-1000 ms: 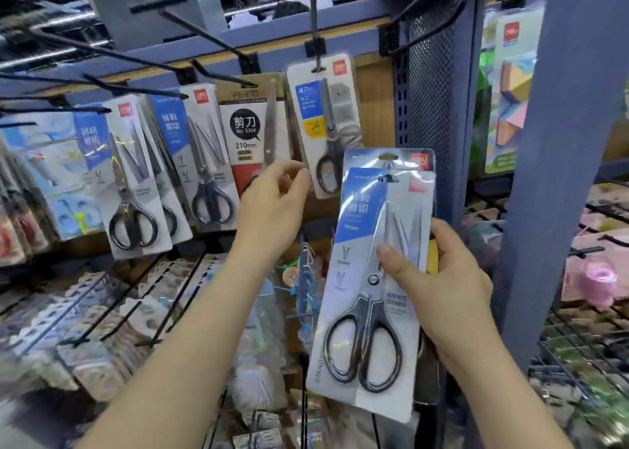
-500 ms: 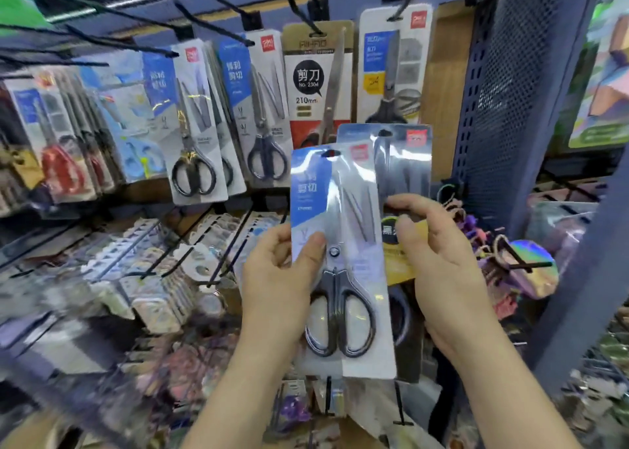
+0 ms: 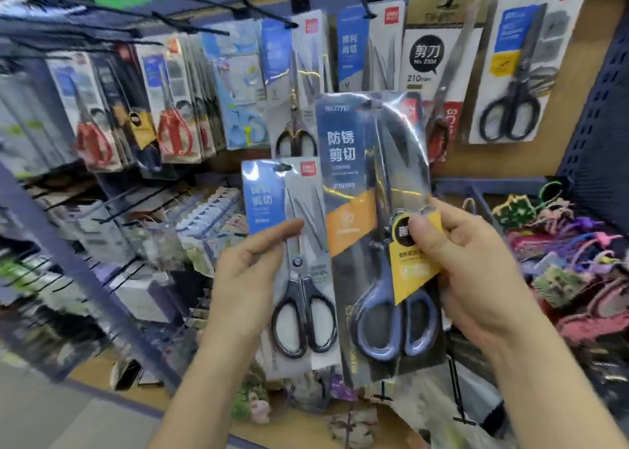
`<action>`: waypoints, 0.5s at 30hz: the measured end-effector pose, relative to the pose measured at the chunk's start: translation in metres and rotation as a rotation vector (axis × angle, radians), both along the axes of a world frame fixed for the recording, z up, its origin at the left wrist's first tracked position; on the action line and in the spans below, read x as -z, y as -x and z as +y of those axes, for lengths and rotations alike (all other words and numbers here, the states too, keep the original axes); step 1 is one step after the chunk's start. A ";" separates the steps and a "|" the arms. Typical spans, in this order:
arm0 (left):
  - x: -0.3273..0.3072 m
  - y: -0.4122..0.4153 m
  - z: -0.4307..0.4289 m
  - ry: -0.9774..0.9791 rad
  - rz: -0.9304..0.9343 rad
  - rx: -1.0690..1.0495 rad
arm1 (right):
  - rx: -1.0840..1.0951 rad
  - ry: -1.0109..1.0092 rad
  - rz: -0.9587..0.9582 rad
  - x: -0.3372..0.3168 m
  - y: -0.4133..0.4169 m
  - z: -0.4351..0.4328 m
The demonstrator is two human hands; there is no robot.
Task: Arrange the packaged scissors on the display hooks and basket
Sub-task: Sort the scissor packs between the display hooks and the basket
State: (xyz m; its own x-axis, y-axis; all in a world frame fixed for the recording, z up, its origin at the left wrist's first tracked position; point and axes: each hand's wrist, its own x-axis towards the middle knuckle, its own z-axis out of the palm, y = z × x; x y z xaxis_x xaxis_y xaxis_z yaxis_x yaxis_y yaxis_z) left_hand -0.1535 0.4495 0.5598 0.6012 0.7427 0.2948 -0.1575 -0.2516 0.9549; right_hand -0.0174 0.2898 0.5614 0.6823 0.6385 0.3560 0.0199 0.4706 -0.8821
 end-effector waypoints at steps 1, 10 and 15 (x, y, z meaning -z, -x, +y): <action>-0.001 0.009 0.004 0.037 -0.018 0.003 | -0.036 -0.007 0.041 0.003 0.009 0.016; 0.004 0.095 0.080 0.070 -0.067 0.014 | -0.378 0.132 0.247 0.022 0.123 0.154; 0.004 0.140 0.144 0.148 -0.097 -0.061 | -0.338 0.261 0.042 0.011 0.170 0.210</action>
